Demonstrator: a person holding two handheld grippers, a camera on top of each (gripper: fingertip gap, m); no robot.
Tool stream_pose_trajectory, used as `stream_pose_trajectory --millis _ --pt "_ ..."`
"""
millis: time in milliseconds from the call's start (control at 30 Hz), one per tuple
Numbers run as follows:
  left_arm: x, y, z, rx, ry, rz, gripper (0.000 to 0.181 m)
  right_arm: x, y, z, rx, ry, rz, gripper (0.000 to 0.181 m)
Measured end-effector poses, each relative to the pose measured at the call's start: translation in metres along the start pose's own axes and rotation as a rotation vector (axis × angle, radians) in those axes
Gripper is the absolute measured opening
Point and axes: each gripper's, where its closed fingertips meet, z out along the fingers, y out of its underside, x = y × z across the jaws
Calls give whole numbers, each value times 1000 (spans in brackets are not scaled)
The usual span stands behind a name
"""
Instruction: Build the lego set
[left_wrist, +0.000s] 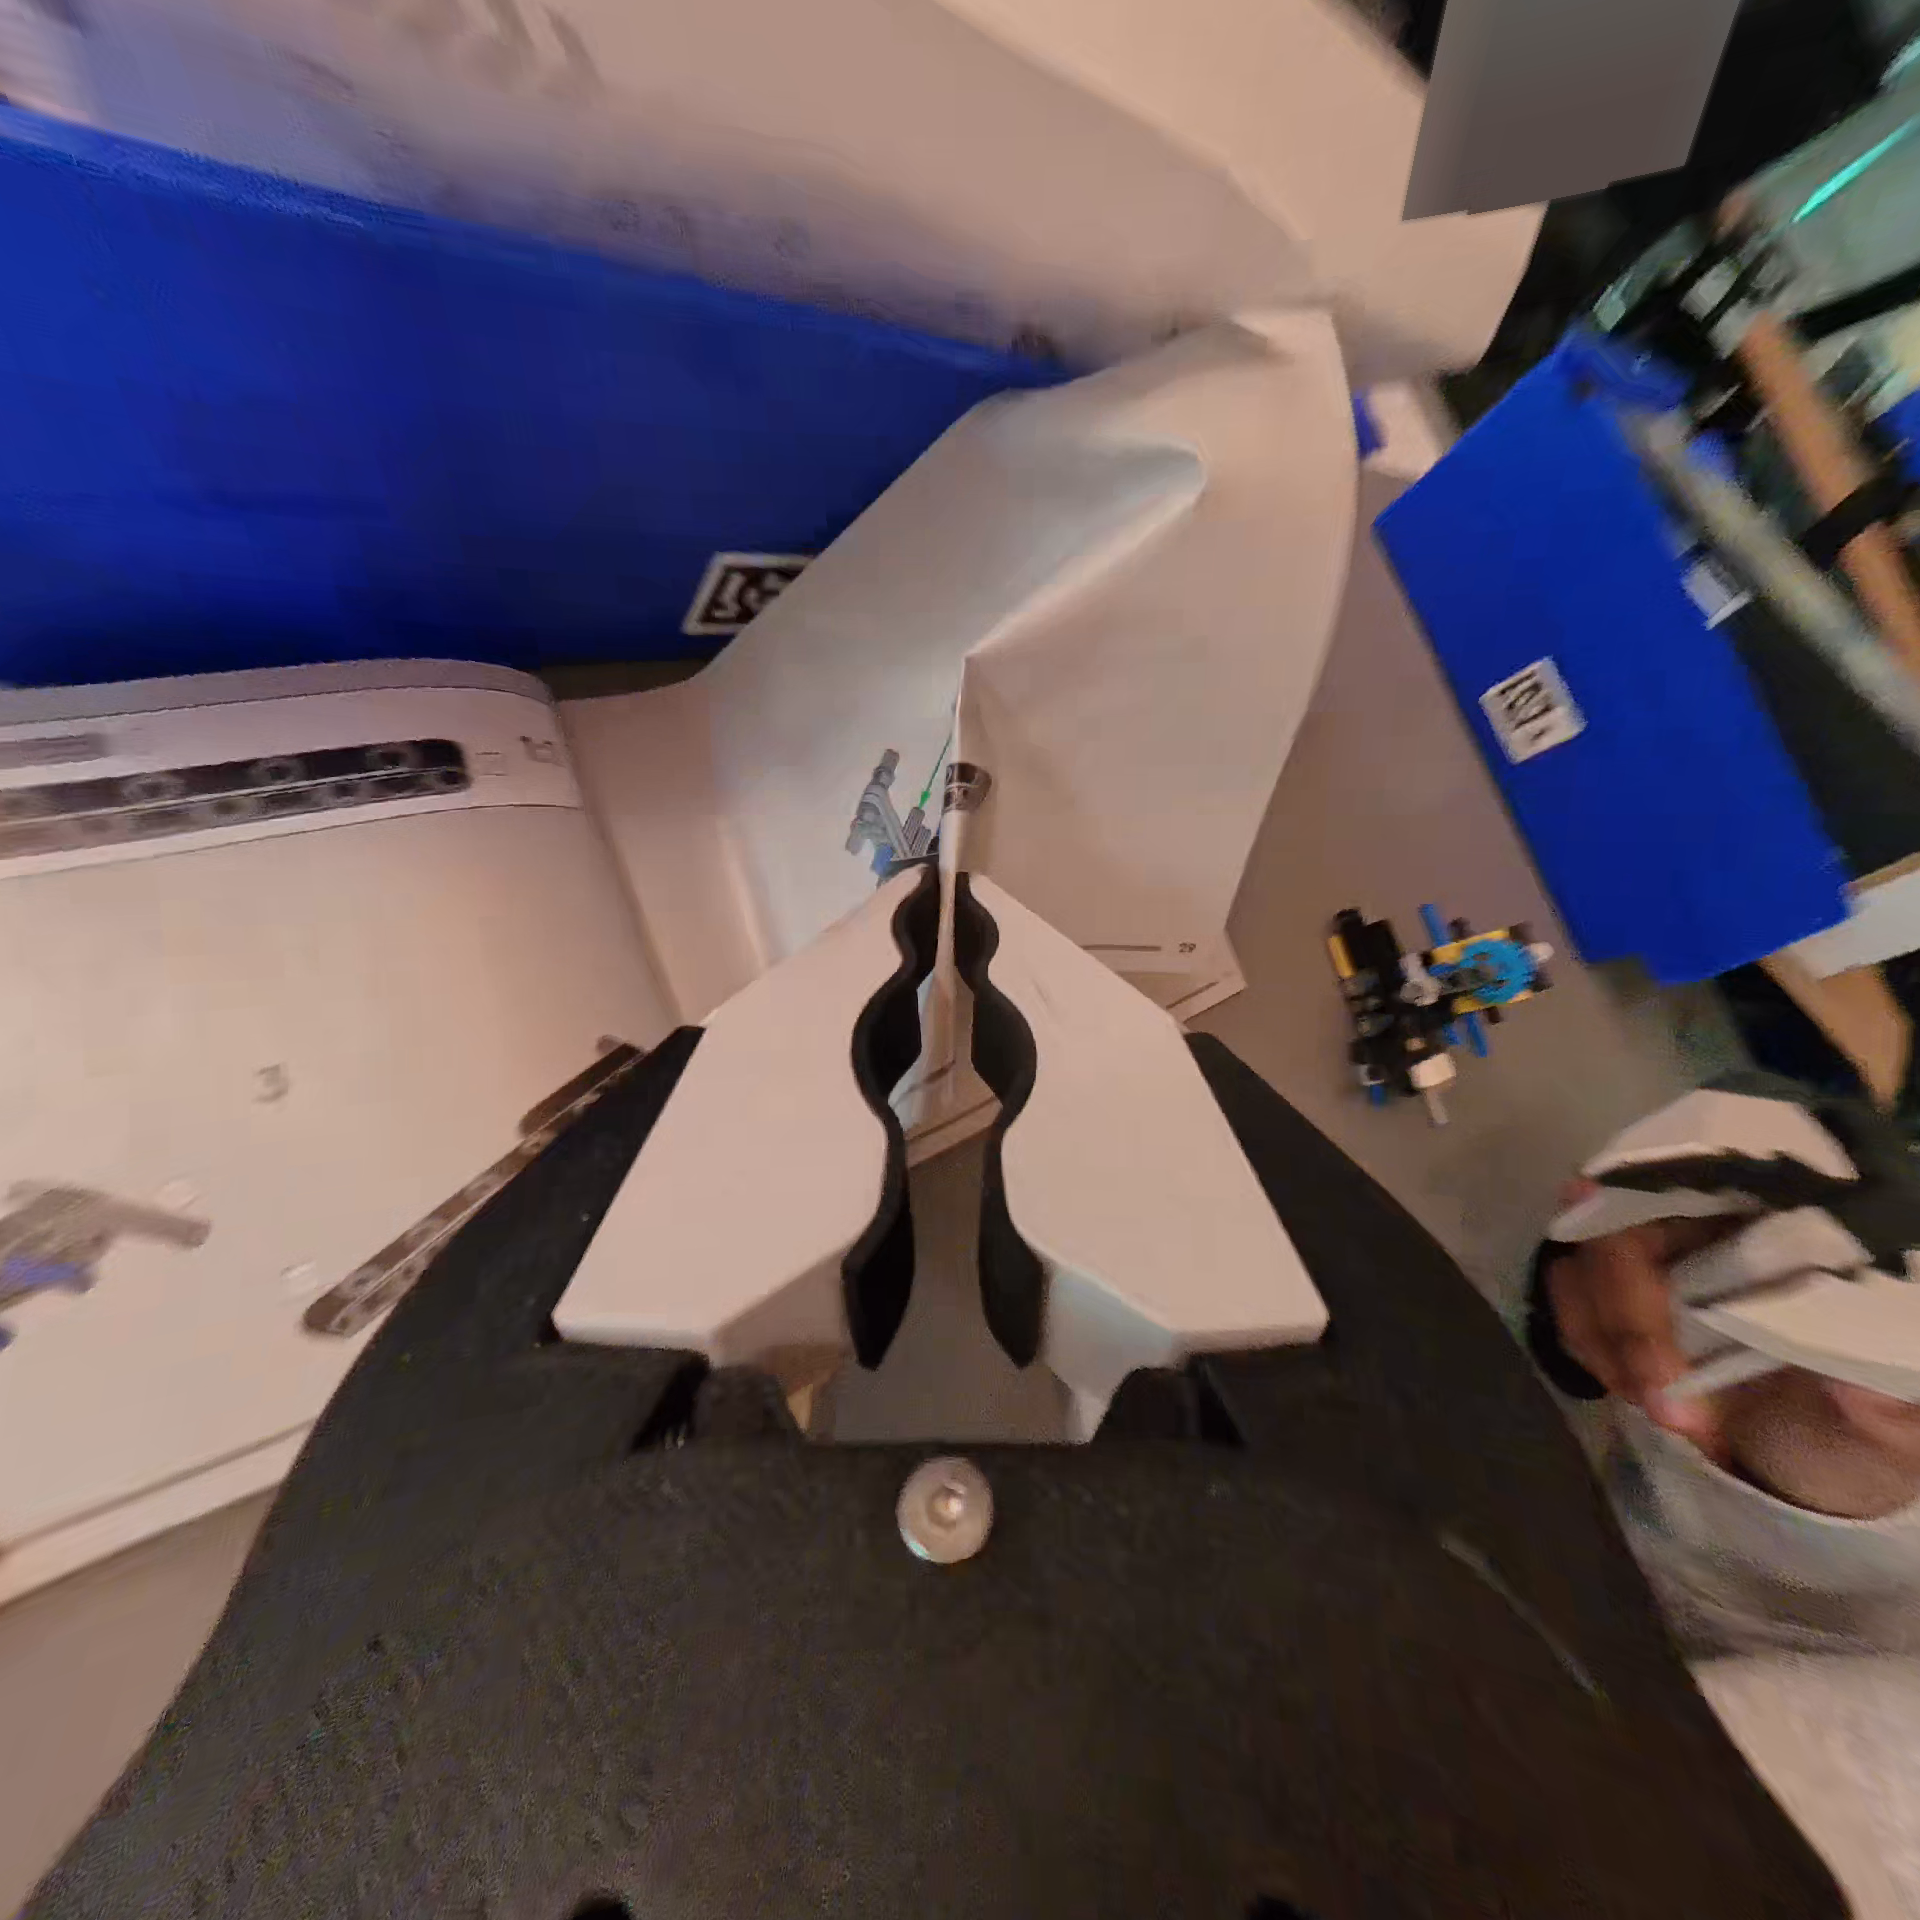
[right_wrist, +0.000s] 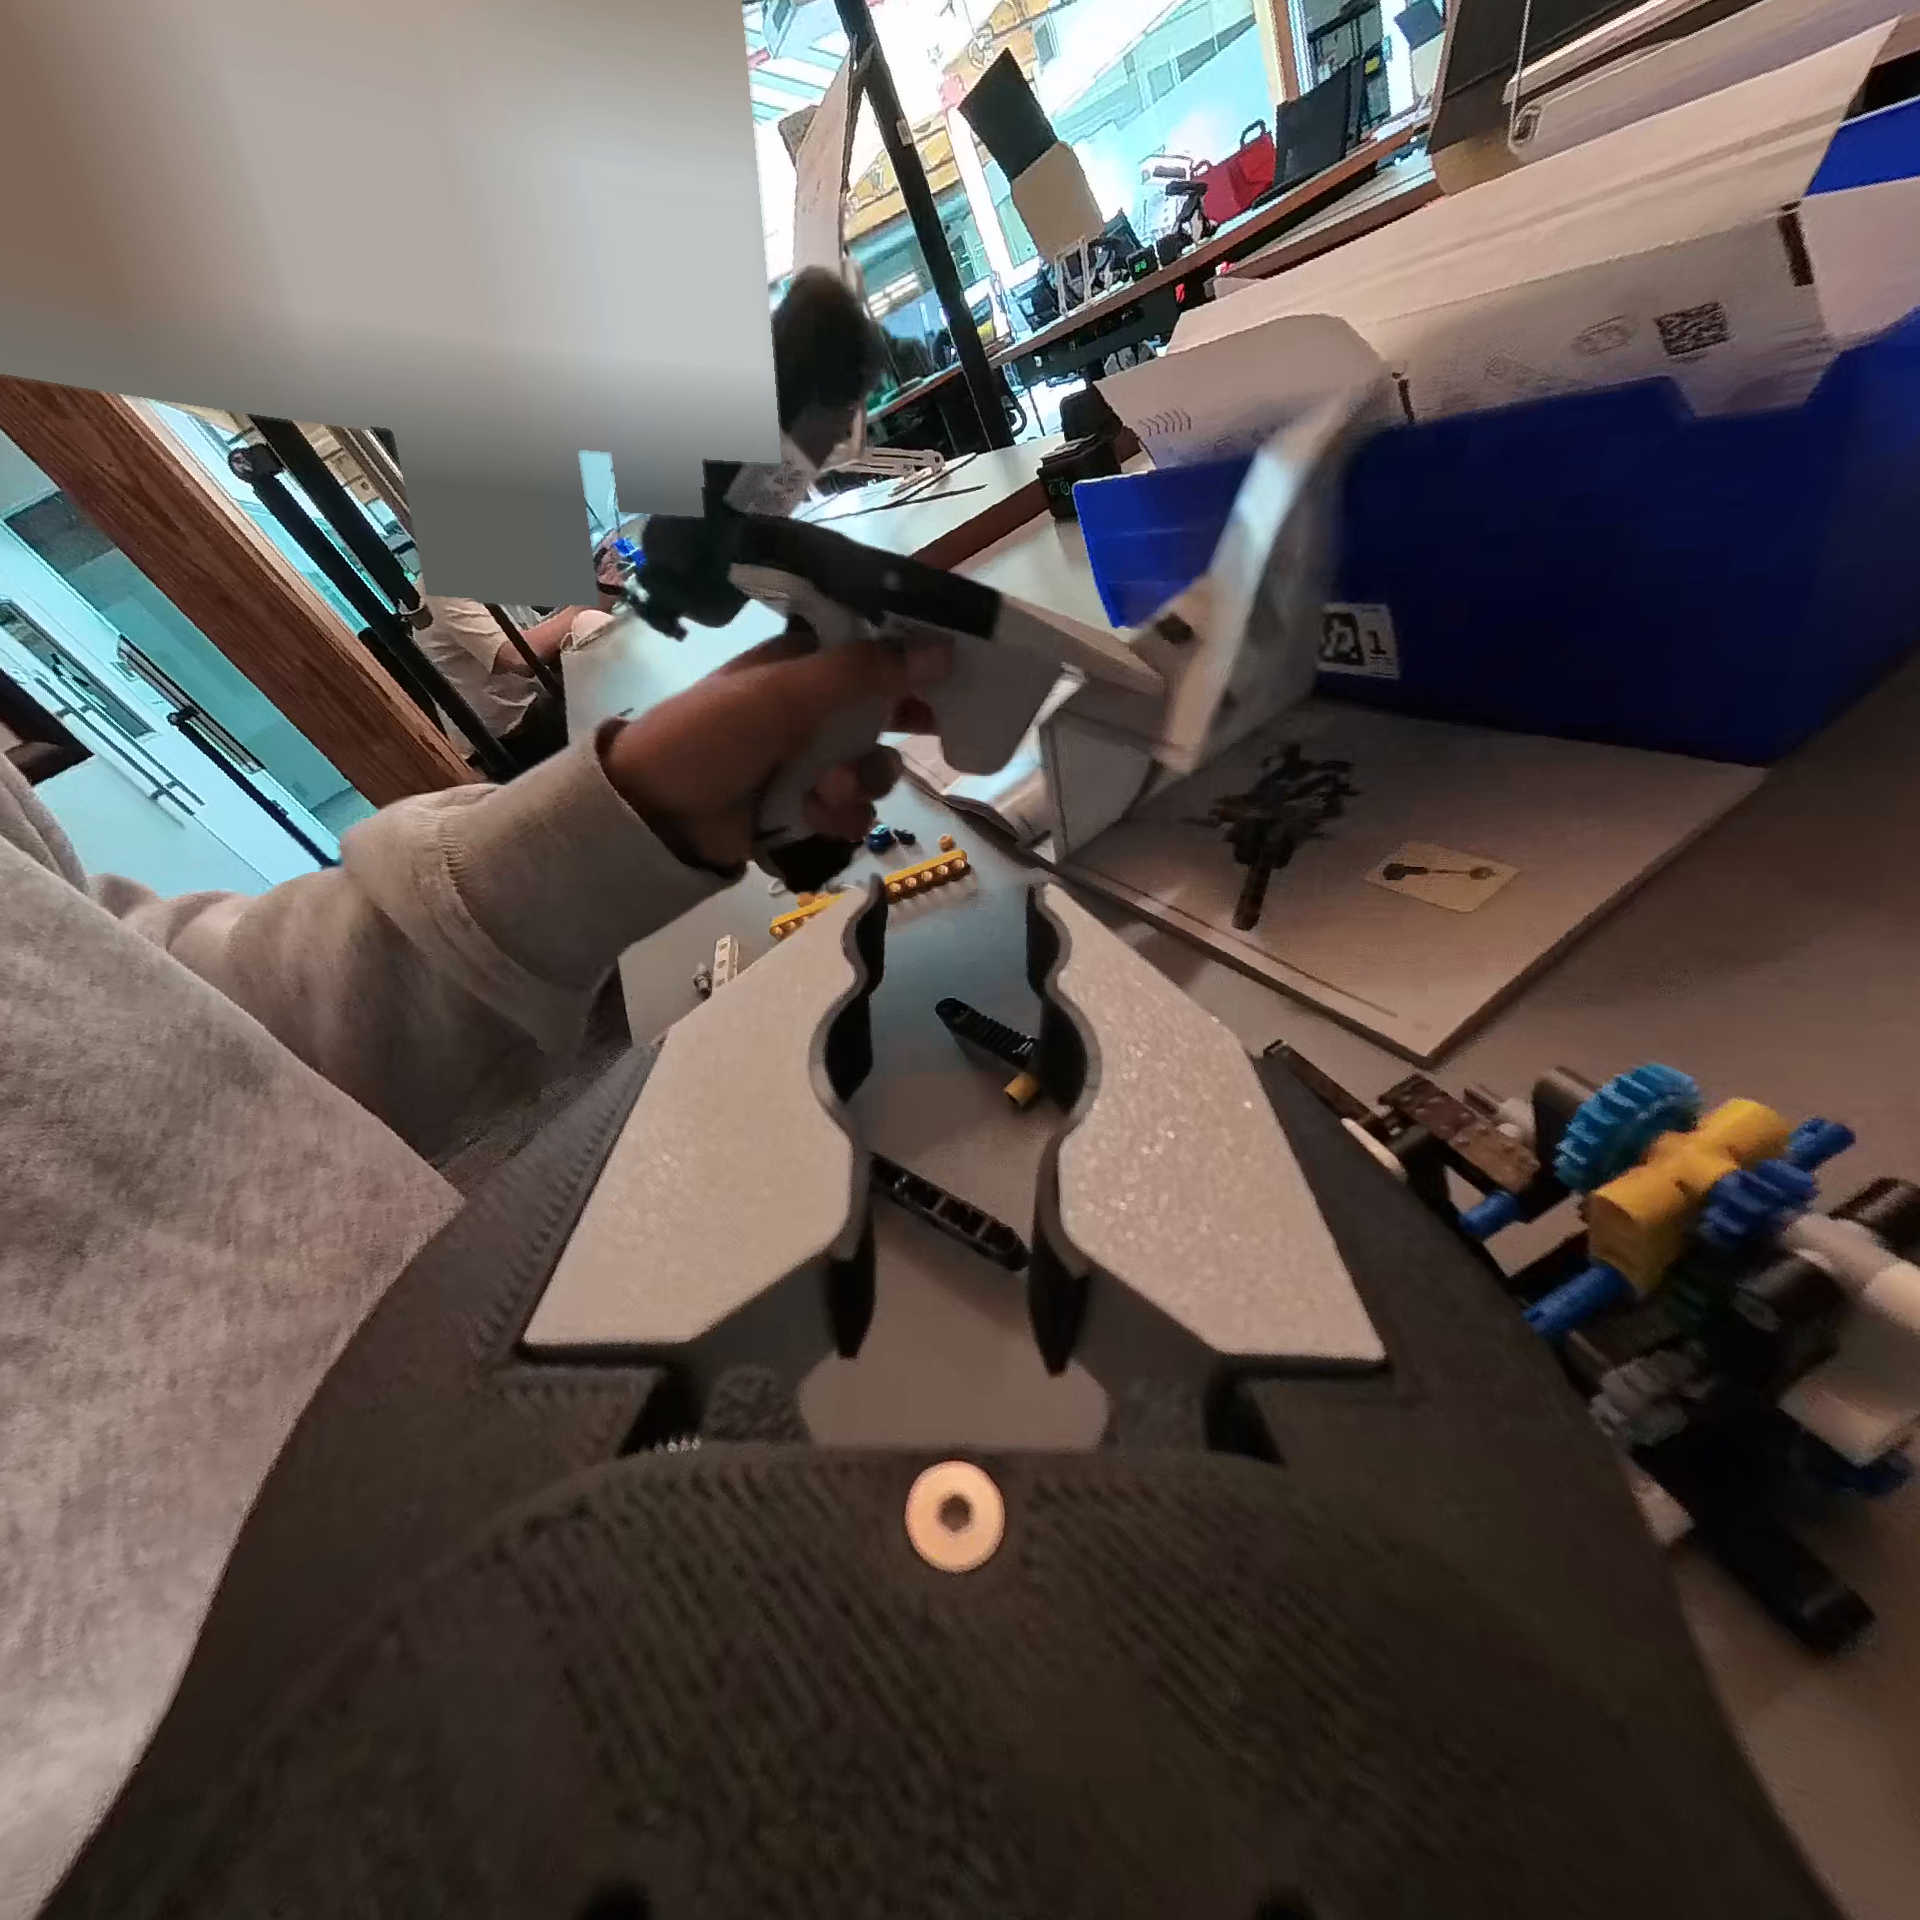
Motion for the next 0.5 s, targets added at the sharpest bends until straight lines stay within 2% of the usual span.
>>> stream_pose_trajectory --millis 33,167,233,367,500 --pt "-1 -5 -12 43 29 -28 0 0 0 0 -2 1 -2 26" --pt "-34 -15 -66 175 39 -172 6 0 1 1 -4 3 -15 26" --pt "-61 -7 -84 177 28 -237 14 -1 1 2 -4 1 -17 26" --pt "-120 8 -115 232 -71 -348 19 -2 2 3 -11 3 -30 25" --pt "-127 -13 -146 411 -76 -361 29 -2 3 4 -24 20 -67 24"
